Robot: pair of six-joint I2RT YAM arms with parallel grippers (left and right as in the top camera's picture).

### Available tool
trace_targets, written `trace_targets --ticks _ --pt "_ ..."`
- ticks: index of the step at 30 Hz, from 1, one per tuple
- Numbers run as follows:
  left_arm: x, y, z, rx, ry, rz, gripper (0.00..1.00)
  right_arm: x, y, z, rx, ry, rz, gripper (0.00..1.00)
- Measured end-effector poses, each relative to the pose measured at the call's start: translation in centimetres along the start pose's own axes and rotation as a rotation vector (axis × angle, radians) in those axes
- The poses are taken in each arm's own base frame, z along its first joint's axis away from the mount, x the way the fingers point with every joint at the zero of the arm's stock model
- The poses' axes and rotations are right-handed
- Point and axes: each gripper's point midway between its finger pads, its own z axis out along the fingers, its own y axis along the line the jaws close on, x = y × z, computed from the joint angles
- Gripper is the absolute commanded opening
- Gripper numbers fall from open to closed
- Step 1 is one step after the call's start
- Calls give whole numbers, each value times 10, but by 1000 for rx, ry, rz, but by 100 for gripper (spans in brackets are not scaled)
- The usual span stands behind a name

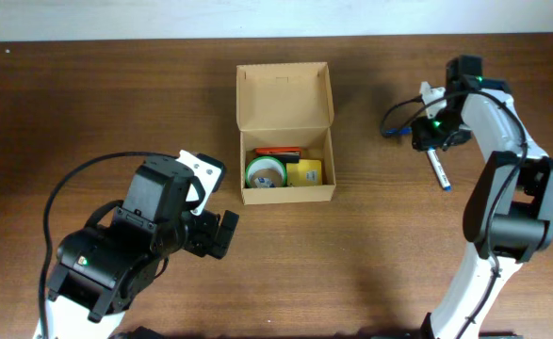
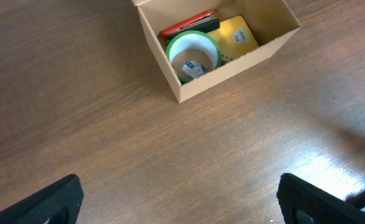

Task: Pack container
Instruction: 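Move the right gripper to the blue marker and grasp it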

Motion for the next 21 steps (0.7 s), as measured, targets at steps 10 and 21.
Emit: trace_targets --ticks 10,21 --pt "0 0 0 0 0 0 100 13 -12 18 -17 -12 2 49" --pt "0 0 0 0 0 0 99 15 -11 25 -15 -31 -17 13"
